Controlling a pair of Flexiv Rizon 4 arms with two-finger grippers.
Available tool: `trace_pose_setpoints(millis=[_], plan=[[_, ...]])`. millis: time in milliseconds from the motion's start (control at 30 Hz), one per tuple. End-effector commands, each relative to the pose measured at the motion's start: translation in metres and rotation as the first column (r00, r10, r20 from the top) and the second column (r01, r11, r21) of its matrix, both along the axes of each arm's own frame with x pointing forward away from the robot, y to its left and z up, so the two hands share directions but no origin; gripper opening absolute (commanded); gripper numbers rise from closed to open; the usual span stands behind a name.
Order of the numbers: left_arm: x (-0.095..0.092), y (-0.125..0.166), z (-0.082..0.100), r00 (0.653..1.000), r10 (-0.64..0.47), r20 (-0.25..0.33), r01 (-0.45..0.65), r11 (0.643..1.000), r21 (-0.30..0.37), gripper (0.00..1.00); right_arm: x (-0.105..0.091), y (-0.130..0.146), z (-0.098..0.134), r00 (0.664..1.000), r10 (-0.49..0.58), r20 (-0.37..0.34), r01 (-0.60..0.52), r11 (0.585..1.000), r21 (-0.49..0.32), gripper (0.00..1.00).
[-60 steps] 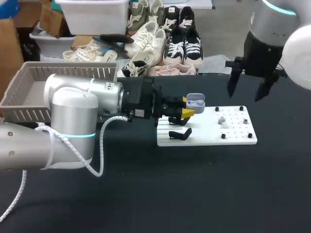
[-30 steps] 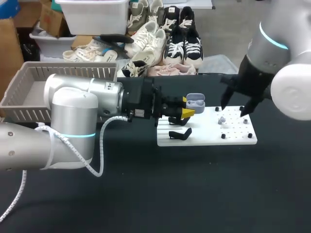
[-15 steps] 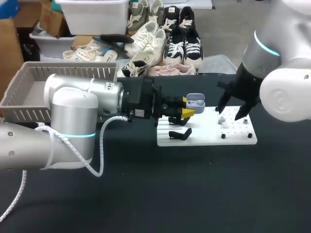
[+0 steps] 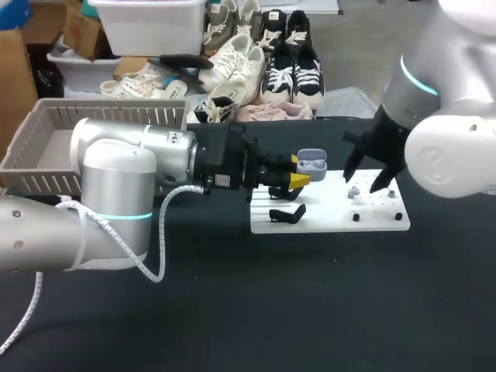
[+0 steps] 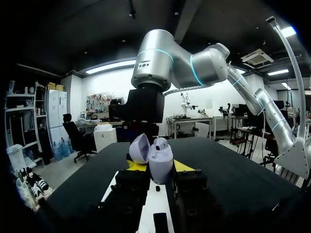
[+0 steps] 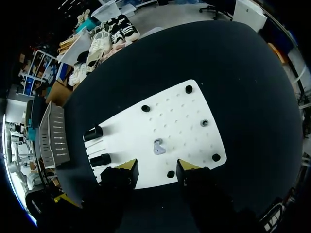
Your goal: Pick up each earbud case from the left stands, insert the matching earbuds, close the lid, and place the case in the box.
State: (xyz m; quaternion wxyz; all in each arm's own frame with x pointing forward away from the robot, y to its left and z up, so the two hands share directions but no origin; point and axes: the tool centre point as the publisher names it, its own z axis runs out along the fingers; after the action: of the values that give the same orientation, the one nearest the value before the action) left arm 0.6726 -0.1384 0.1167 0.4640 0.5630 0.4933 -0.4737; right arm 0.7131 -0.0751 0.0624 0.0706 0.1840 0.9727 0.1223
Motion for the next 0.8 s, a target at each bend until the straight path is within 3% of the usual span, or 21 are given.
trace_pose_setpoints(millis=[33,800], plan=[[0.000,0.000,0.000,1.000,0.001,0.001,-0.001,1.000,-0.002,0.00,-0.001,-0.001,-0.005,1.000,-0.004,0.013,0.004,1.000,-0.004,0.49],[0.000,0.000,0.000,1.000,0.001,0.001,-0.001,1.000,-0.002,0.00,0.012,0.001,-0.028,1.000,0.008,0.020,-0.008,1.000,-0.018,0.47]])
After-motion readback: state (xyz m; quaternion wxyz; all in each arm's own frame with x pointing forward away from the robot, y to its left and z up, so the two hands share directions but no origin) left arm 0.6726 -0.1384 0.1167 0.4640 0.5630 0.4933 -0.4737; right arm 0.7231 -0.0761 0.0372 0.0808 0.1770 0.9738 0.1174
